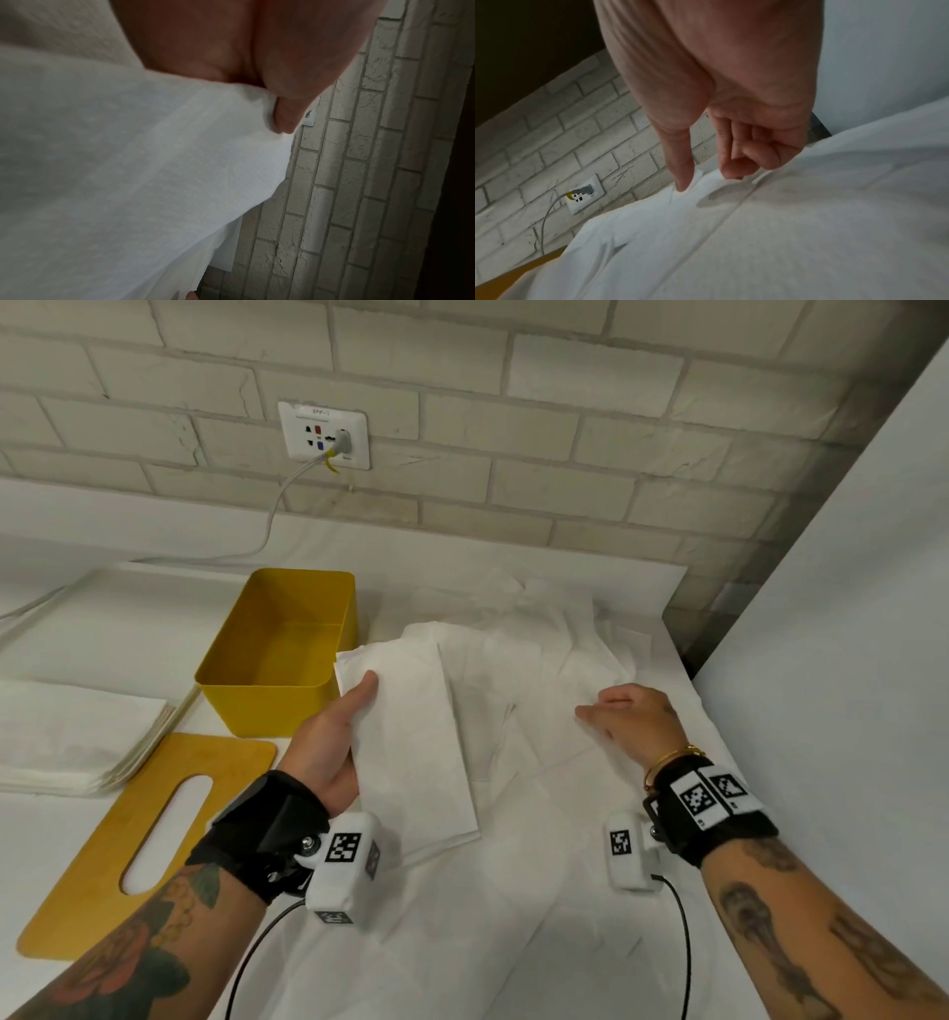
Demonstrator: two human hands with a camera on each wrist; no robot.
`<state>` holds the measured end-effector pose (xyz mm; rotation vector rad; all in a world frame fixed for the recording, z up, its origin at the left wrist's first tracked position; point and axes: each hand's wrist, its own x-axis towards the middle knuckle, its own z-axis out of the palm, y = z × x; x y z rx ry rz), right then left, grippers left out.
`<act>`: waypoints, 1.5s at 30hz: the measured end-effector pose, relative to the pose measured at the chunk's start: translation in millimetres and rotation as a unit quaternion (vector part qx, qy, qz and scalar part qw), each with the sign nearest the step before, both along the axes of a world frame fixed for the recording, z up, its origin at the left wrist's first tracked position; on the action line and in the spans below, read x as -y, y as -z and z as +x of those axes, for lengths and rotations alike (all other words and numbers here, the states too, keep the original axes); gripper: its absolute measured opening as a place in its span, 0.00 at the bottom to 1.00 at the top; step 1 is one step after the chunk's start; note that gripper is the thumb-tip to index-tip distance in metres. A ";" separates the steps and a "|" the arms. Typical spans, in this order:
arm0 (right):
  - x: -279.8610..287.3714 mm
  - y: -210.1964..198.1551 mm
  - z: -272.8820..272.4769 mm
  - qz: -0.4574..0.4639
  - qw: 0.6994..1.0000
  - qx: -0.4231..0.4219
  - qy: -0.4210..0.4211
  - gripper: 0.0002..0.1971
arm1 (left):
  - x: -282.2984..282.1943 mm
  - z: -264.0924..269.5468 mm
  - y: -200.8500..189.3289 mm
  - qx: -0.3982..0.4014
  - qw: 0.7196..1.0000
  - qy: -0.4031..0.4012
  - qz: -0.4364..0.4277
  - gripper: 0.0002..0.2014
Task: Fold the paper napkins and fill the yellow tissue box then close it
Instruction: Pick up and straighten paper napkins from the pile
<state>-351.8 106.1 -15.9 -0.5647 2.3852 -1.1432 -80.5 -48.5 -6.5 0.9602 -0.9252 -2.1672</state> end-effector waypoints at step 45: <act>43.2 -55.7 52.9 -0.181 0.963 -0.011 -0.197 0.02 | -32.7 -37.5 -16.8 -0.022 0.981 0.193 -0.014 0.24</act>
